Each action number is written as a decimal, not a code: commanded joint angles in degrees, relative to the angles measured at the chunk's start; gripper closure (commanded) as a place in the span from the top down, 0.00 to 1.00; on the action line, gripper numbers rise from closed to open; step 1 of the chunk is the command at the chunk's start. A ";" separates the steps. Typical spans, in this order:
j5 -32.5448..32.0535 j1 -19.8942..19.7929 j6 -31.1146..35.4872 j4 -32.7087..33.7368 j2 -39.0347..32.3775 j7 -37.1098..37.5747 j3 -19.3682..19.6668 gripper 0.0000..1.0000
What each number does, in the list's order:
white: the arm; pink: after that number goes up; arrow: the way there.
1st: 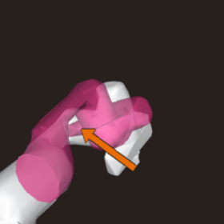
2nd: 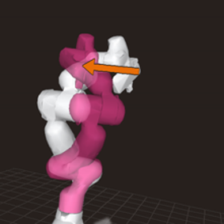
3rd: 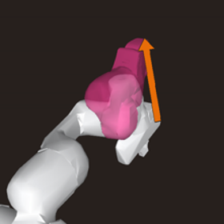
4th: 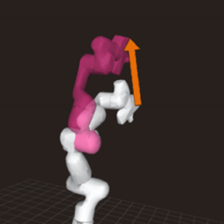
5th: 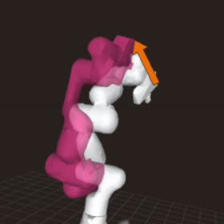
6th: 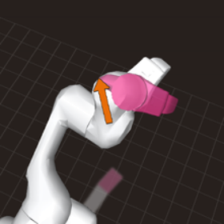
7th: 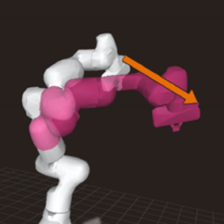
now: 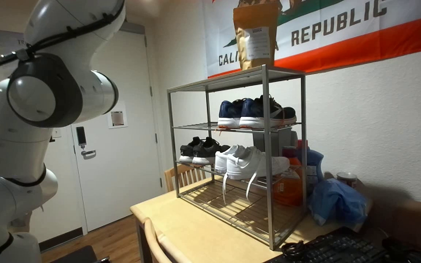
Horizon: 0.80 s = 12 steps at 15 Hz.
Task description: Pick the brown bag and put it on top of the rack
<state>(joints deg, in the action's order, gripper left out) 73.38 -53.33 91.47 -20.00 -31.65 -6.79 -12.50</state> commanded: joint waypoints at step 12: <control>-8.26 -0.14 -14.85 -1.13 2.22 -2.08 3.57 1.00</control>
<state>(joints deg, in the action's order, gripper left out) 67.66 -53.98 78.63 -20.07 -30.93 -7.75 -10.47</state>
